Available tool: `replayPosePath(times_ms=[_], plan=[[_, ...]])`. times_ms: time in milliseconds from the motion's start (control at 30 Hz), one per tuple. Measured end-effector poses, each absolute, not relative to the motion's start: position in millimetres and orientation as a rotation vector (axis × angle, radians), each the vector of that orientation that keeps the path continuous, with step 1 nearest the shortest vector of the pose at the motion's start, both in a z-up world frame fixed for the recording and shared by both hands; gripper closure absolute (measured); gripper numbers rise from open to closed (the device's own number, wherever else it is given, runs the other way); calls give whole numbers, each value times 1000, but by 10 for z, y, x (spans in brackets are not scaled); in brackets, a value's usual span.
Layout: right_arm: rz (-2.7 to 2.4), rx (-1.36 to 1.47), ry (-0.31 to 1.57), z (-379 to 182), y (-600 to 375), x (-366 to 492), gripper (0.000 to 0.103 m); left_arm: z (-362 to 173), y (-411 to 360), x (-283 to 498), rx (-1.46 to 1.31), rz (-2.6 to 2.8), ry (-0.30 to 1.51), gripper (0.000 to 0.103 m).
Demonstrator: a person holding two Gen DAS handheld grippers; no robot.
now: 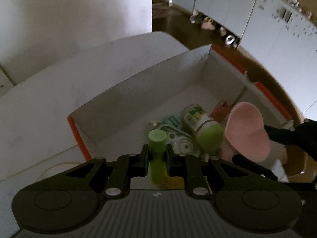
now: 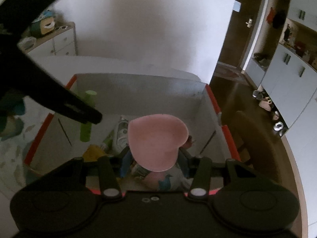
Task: Organize rigid objects
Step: 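Carry the pink dish and glue stick over the shoebox and lower them, then open both tools to release the dish and glue stick into the box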
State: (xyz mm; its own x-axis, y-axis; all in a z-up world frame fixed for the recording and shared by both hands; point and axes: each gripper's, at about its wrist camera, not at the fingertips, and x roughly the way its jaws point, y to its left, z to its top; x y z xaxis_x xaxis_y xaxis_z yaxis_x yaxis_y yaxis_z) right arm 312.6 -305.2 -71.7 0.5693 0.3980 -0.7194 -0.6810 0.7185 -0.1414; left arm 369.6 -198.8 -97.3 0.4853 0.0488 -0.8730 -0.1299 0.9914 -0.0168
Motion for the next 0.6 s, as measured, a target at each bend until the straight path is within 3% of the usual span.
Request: replayPosePath(times_ms=[600], plan=[[690, -482, 768, -892, -3055, 3257, 54, -1458, -1929, 4073, -107, 184, 1230, 86]])
